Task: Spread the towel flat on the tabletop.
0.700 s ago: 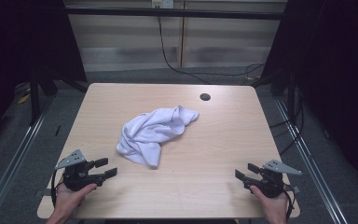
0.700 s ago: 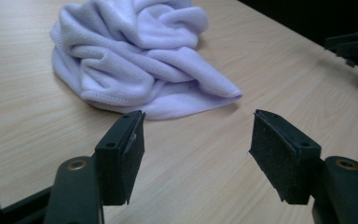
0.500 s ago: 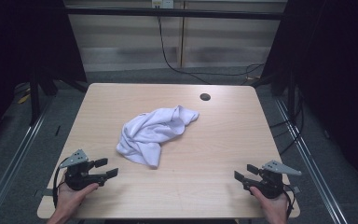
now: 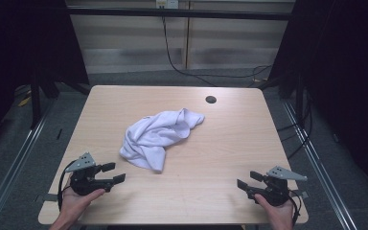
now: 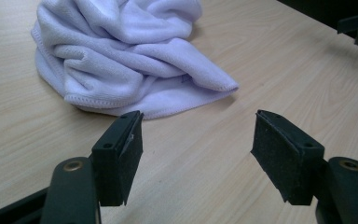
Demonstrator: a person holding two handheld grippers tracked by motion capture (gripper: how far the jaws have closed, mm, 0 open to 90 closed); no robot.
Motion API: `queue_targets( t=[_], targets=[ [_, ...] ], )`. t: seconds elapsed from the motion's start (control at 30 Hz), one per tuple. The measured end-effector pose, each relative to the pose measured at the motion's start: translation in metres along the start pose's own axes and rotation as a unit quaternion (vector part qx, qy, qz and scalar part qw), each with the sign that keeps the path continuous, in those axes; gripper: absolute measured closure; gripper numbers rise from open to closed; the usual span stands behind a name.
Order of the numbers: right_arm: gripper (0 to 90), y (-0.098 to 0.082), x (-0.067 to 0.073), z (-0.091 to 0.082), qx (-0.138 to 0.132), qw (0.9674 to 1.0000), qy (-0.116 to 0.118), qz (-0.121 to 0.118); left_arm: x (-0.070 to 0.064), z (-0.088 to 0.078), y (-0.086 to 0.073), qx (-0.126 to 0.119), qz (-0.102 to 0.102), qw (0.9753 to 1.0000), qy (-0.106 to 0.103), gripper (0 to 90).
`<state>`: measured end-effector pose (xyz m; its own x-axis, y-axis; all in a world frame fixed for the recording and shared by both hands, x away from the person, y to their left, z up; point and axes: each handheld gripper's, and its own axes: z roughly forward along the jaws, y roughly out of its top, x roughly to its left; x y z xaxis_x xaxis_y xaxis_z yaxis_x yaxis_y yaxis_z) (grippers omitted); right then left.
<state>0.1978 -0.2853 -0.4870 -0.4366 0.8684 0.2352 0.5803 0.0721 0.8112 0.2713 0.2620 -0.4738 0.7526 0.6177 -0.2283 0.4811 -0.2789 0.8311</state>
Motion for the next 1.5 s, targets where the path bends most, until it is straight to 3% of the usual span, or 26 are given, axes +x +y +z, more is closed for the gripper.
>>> queue_targets(
  t=[0.17, 0.27, 0.33, 0.4, 0.47, 0.5, 0.53, 0.57, 0.7, 0.73, 0.8, 0.87, 0.97, 1.0, 1.03, 1.13, 1.2, 1.3, 1.33, 1.43, 1.47, 1.5],
  targets=[
    [29.5, 0.001, 0.001, 0.002, 0.002, 1.0000, 0.004, -0.006, 0.005, 0.003, 0.005, 0.001, -0.002, 1.0000, 0.009, 33.9],
    [29.5, 0.001, 0.001, 0.002, 0.004, 1.0000, 0.004, -0.008, 0.013, 0.008, 0.015, 0.002, -0.001, 0.9999, 0.011, 34.4],
    [29.5, 0.001, 0.002, 0.002, 0.002, 0.9999, 0.007, -0.009, 0.023, 0.013, 0.025, 0.002, -0.011, 0.9999, 0.008, 35.2],
    [29.5, 0.001, 0.003, 0.001, 0.001, 0.9999, 0.009, -0.011, 0.031, 0.018, 0.035, -0.007, -0.017, 0.9996, 0.020, 35.5],
    [29.5, 0.001, 0.003, 0.002, 0.003, 0.9998, 0.015, -0.012, 0.039, 0.025, 0.044, -0.010, -0.018, 0.9997, 0.012, 35.8],
    [29.5, 0.001, 0.003, 0.003, 0.005, 0.9997, 0.021, -0.012, 0.042, 0.028, 0.048, -0.012, -0.022, 0.9994, 0.025, 36.5],
    [29.5, 0.001, 0.003, 0.003, 0.005, 0.9997, 0.021, -0.013, 0.044, 0.030, 0.052, -0.015, -0.023, 0.9993, 0.024, 36.3],
    [29.5, 0.001, 0.003, 0.004, 0.007, 0.9997, 0.020, -0.015, 0.045, 0.033, 0.056, -0.015, -0.020, 0.9996, 0.013, 36.4],
    [29.5, 0.001, 0.004, 0.004, 0.007, 0.9995, 0.027, -0.015, 0.042, 0.039, 0.073, -0.014, 0.000, 0.9999, 0.010, 36.5],
    [29.5, 0.001, 0.004, 0.003, 0.007, 0.9995, 0.027, -0.015, 0.043, 0.041, 0.076, -0.018, -0.002, 0.9998, -0.004, 36.7],
    [28.8, 0.001, 0.004, 0.003, 0.004, 0.9995, 0.029, -0.016, 0.044, 0.045, 0.083, -0.020, 0.005, 0.9998, 0.007, 38.9],
    [27.3, 0.001, 0.004, 0.003, 0.003, 0.9994, 0.030, -0.017, 0.048, 0.051, 0.088, -0.023, 0.007, 0.9997, 0.004, 39.3],
    [27.2, 0.001, 0.004, 0.003, 0.002, 0.9993, 0.034, -0.018, 0.057, 0.064, 0.092, -0.013, -0.005, 0.9999, 0.002, 40.2],
    [27.2, 0.001, 0.004, 0.003, 0.002, 0.9992, 0.035, -0.018, 0.057, 0.064, 0.092, -0.013, -0.005, 0.9999, 0.002, 41.5],
    [27.2, 0.001, 0.004, 0.004, 0.002, 0.9992, 0.035, -0.018, 0.060, 0.074, 0.092, 0.001, -0.001, 0.9999, 0.011, 41.5],
    [27.2, 0.001, 0.004, 0.004, 0.004, 0.9992, 0.036, -0.014, 0.064, 0.089, 0.093, 0.014, -0.003, 0.9998, 0.014, 41.9],
    [27.2, 0.001, 0.004, 0.005, 0.008, 0.9993, 0.033, -0.016, 0.064, 0.094, 0.092, 0.024, 0.006, 0.9996, 0.015, 51.6],
    [27.2, 0.001, 0.005, 0.005, 0.004, 0.9992, 0.036, -0.018, 0.062, 0.108, 0.094, 0.047, 0.021, 0.9984, 0.024, 52.3],
    [27.2, 0.001, 0.005, 0.004, 0.003, 0.9991, 0.037, -0.018, 0.063, 0.110, 0.094, 0.053, 0.029, 0.9974, 0.038, 52.4],
    [27.2, 0.001, 0.005, 0.004, 0.003, 0.9991, 0.039, -0.020, 0.072, 0.116, 0.089, 0.057, 0.005, 0.9976, 0.040, 47.9],
    [27.2, 0.001, 0.005, 0.004, 0.003, 0.9991, 0.039, -0.020, 0.072, 0.116, 0.089, 0.057, 0.005, 0.9976, 0.040, 47.9],
    [27.1, 0.000, 0.005, 0.003, 0.001, 0.9991, 0.039, -0.019, 0.072, 0.122, 0.082, 0.075, 0.012, 0.9964, 0.039, 48.3]
  ],
)
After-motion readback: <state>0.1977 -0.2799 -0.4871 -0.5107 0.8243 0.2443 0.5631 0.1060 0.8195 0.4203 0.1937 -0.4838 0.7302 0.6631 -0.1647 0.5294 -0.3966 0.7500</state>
